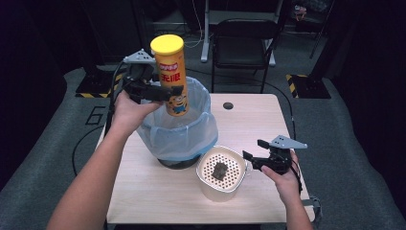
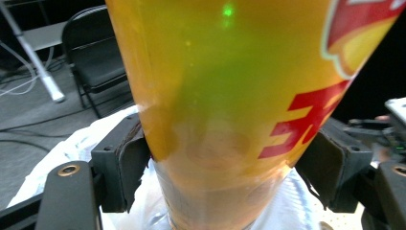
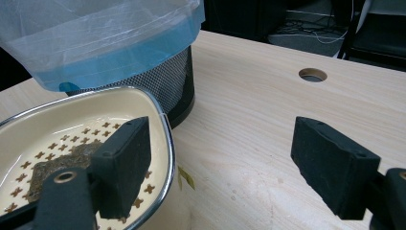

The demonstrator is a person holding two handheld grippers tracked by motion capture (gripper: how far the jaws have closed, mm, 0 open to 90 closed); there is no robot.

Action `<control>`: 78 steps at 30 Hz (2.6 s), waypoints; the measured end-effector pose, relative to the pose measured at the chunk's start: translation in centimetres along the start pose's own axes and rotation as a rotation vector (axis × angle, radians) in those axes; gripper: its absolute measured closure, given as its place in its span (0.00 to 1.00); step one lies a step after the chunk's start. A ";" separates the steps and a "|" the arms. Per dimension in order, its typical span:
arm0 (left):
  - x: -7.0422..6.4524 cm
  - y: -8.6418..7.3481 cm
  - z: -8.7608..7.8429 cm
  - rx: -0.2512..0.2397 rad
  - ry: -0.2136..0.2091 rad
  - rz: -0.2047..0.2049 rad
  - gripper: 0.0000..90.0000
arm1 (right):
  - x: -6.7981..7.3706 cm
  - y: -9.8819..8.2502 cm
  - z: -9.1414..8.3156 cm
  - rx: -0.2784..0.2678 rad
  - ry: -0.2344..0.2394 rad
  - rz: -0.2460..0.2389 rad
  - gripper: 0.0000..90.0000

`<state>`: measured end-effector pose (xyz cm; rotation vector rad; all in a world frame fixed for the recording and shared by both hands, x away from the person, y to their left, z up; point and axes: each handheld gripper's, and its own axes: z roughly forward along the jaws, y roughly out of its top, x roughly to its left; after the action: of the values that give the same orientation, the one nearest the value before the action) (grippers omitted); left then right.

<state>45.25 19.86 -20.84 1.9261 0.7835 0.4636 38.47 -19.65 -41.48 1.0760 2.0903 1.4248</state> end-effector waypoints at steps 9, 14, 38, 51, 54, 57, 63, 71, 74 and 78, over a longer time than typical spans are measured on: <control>1.2 -1.1 1.6 0.030 0.005 -0.049 0.26 | -0.4 0.0 -0.4 -0.015 -0.005 0.015 0.24; 1.9 -1.6 2.0 0.045 0.006 -0.061 0.26 | -0.4 -0.1 -0.1 -0.010 0.006 0.011 0.24; 2.9 -3.6 -0.8 0.034 0.010 -0.101 0.06 | -0.3 0.2 -0.2 -0.023 0.007 0.011 0.24; 3.4 -5.7 -5.8 0.000 -0.014 -0.114 0.28 | -0.3 0.1 0.0 -0.023 0.013 0.004 0.24; 3.5 -6.5 -6.7 0.002 -0.012 -0.118 0.29 | -0.3 0.0 0.0 -0.015 0.007 0.008 0.23; 3.5 -7.2 -7.5 -0.009 -0.002 -0.116 0.29 | -0.3 0.0 -0.1 -0.018 0.007 -0.003 0.24; 3.5 -9.9 -10.3 -0.019 0.031 -0.116 0.30 | 0.1 0.1 0.0 -0.020 0.011 -0.004 0.24; 3.9 -14.3 -11.5 -0.032 0.028 -0.159 0.30 | 0.1 0.1 -0.1 -0.024 0.007 -0.003 0.24; 4.0 -15.5 -11.5 -0.028 0.050 -0.152 0.30 | 0.0 0.1 -0.1 -0.024 0.008 -0.008 0.24; 4.2 -19.0 -11.0 -0.041 0.066 -0.170 0.30 | -0.2 -0.1 0.0 -0.020 0.003 -0.003 0.23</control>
<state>35.36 36.00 -32.75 1.7957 0.9645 0.4367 38.55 -19.81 -41.65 1.0628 2.0750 1.4437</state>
